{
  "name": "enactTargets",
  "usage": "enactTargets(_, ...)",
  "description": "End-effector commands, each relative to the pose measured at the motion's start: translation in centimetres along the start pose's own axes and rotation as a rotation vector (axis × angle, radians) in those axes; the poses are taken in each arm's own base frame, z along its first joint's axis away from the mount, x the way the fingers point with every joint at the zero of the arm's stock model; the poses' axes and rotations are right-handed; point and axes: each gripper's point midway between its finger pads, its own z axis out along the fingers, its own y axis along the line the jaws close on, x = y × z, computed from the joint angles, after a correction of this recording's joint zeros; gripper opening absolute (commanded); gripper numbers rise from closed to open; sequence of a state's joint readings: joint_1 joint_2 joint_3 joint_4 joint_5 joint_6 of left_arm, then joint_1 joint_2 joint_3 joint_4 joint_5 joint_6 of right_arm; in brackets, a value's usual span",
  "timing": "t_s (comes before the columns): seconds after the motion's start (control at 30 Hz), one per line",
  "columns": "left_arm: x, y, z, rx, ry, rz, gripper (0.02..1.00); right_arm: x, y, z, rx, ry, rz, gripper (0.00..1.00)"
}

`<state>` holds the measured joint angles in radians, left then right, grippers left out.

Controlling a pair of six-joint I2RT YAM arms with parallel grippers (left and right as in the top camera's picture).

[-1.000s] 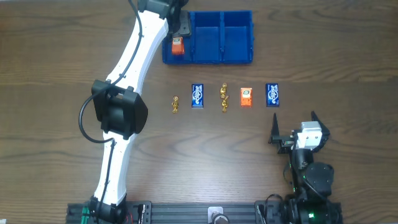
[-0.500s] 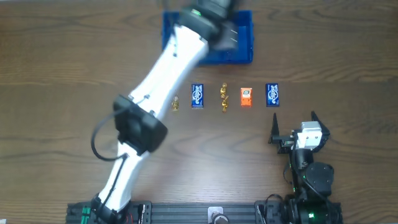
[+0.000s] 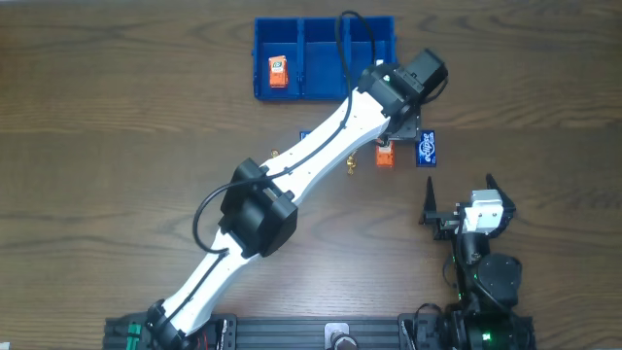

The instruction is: Sort Candies Into Trays

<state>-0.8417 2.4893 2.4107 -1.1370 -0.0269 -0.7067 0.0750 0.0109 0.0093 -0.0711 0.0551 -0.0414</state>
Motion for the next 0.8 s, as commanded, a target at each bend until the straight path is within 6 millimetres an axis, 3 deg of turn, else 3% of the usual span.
enactTargets(0.03,1.4,0.8,3.4,-0.039,0.066,-0.025,0.776,0.1,0.0,0.0,0.000,0.000,-0.012,0.998)
enactTargets(0.27,3.1,0.8,7.6,-0.049,0.136,-0.021,0.748,0.1,0.0,0.0,0.000,0.000,-0.012,0.998)
enactTargets(0.57,3.7,-0.1,8.6,-0.037,0.134,-0.002,0.737,0.1,0.0,0.0,0.000,0.001,-0.012,0.998)
enactTargets(0.8,3.7,0.0,8.6,-0.042,0.132,-0.001,0.601,0.1,0.0,0.0,0.000,0.000,-0.012,0.998)
